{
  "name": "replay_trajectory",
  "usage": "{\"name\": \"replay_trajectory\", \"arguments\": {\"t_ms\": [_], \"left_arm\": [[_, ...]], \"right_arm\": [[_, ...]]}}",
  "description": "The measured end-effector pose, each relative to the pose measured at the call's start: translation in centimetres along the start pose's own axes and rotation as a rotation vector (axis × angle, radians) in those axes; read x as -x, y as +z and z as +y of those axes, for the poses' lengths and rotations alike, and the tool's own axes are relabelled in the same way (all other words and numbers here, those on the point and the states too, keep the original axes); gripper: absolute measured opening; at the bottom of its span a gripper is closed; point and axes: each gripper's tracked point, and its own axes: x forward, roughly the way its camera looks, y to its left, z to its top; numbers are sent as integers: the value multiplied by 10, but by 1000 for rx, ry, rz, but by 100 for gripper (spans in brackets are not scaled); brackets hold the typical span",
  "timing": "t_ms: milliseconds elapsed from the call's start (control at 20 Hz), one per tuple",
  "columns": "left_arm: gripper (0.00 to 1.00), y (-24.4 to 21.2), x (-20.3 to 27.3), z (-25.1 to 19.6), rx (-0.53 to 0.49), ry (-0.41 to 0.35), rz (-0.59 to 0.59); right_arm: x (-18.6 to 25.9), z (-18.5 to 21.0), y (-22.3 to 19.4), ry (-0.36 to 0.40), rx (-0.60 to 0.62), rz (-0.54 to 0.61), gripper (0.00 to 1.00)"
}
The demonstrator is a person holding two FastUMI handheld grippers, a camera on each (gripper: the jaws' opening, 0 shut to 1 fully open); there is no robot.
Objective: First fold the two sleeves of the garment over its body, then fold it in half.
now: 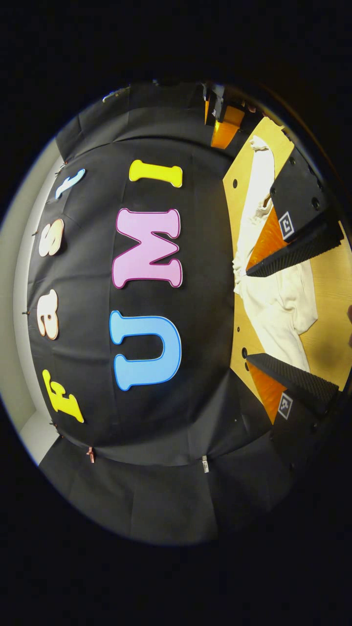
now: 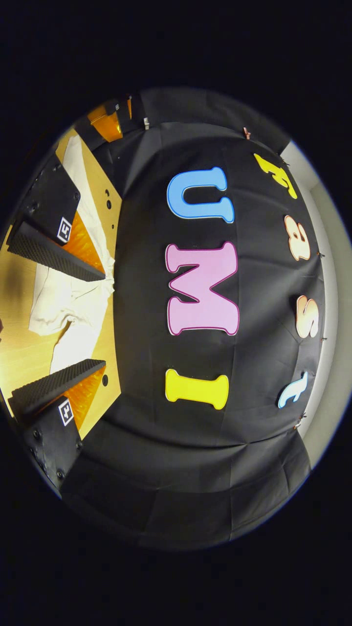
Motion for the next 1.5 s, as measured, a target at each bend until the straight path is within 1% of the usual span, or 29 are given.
{"name": "replay_trajectory", "arguments": {"t_ms": [150, 450, 600, 800, 950, 1200, 1500], "left_arm": [[97, -4, -4, -4, -12, -10, 8], [97, -12, -14, -10, -4, -19, 33], [97, -17, -20, -16, -17, -32, 50], [97, -26, -27, -23, 2, -42, 74], [97, -36, -35, -22, -2, -31, 95], [97, -50, -47, -23, 4, -14, 140], [97, -59, -63, -18, -16, 20, 169]], "right_arm": [[-10, -10, -5, -18, -15, 20, 98], [-38, -49, -14, -80, -9, 41, 98], [-56, -82, -21, -139, -20, 69, 98], [-76, -138, -32, -250, -48, 103, 98], [-87, -178, -46, -330, -39, 133, 98], [-99, -234, -97, -438, -55, 249, 98], [-113, -274, -163, -499, -94, 391, 98]]}}
